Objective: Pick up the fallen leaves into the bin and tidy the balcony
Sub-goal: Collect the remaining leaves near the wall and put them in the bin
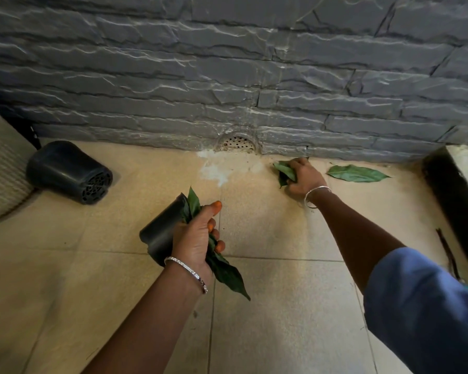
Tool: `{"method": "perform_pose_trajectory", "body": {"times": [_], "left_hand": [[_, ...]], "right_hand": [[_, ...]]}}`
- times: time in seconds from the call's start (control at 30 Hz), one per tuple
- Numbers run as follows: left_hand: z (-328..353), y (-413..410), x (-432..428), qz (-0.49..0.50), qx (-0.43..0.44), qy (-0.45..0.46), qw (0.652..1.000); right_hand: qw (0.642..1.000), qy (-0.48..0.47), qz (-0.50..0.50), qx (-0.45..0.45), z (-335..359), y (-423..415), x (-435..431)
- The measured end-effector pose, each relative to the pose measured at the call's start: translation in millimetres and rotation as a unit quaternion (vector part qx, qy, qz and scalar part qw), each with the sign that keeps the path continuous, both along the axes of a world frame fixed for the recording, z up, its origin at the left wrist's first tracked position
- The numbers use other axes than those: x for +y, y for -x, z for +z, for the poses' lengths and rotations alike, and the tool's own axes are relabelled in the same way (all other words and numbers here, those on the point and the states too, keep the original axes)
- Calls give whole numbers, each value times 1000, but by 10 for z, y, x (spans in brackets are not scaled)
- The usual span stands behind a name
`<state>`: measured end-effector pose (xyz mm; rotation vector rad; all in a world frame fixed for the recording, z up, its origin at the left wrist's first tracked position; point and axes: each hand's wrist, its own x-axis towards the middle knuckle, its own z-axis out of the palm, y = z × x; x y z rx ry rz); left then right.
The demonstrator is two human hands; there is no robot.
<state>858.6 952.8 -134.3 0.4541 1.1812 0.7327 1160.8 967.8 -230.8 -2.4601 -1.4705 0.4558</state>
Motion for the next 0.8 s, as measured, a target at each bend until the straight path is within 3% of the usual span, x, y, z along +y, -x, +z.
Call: {"method": "perform_pose_trajectory", "body": {"times": [0.3,0.43,0.57,0.63,0.7,0.8], "left_hand": [[-27,-290,-5,-31,-26,24,999],[-51,-392,-11,-42,-27,25,998],[-45,-437,-21,-46,-27,20,998],[-32,-454,-8,-49,-27,17,998],[-16,-480,8,-51,-29,17,998],[8,-559,18,-54,-36,16,998]], "right_hand": [[986,-41,-8,-164,-234,-75,-313],[989,-67,50,-126,-152,-178,-238],[989,41,105,-100,-81,-259,-12],[992,52,83,-77,-92,-265,38],[998,3,35,-54,-94,-260,22],[993,-13,16,-114,-94,-269,-85]]}}
